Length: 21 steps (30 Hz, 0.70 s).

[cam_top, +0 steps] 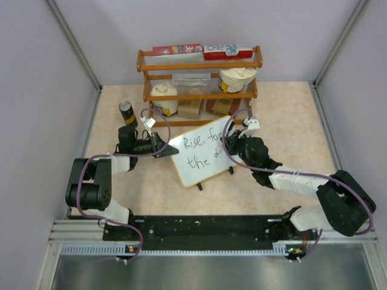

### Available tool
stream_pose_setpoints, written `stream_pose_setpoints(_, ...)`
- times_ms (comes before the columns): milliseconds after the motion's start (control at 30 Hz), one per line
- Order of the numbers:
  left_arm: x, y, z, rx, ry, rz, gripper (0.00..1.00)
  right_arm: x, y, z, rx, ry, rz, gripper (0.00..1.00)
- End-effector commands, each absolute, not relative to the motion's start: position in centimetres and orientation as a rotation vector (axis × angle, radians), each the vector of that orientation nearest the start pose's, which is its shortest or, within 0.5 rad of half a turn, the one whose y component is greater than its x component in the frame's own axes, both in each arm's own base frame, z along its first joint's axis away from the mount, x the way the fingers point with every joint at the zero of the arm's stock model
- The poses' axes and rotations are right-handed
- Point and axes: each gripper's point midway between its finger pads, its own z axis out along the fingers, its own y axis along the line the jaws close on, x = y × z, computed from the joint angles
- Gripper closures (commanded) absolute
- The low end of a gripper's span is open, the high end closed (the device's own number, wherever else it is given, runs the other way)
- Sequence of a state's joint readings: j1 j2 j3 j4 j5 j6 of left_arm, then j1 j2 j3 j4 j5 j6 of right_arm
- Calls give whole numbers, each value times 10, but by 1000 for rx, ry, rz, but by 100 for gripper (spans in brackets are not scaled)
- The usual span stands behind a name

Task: Write a sentence on the whiteboard
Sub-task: Write on the whiteboard with the whiteboard.

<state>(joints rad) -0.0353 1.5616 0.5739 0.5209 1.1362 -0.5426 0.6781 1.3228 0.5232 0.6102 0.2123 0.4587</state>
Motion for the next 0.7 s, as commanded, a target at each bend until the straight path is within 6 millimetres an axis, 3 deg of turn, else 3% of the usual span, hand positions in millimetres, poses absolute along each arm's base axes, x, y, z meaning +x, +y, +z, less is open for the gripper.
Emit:
stream_pose_setpoints(0,307,-156,69,96,2163,-1293,100,326,231,143,-43,1826,591,100)
stream_pose_setpoints(400,308,-156,70,97,2162,-1293,100,325,228,159,-45,1797,585,100)
stream_pose_setpoints(667,307,-157,69,97,2165,-1295,100,324,230,196,-7,1728,682,100)
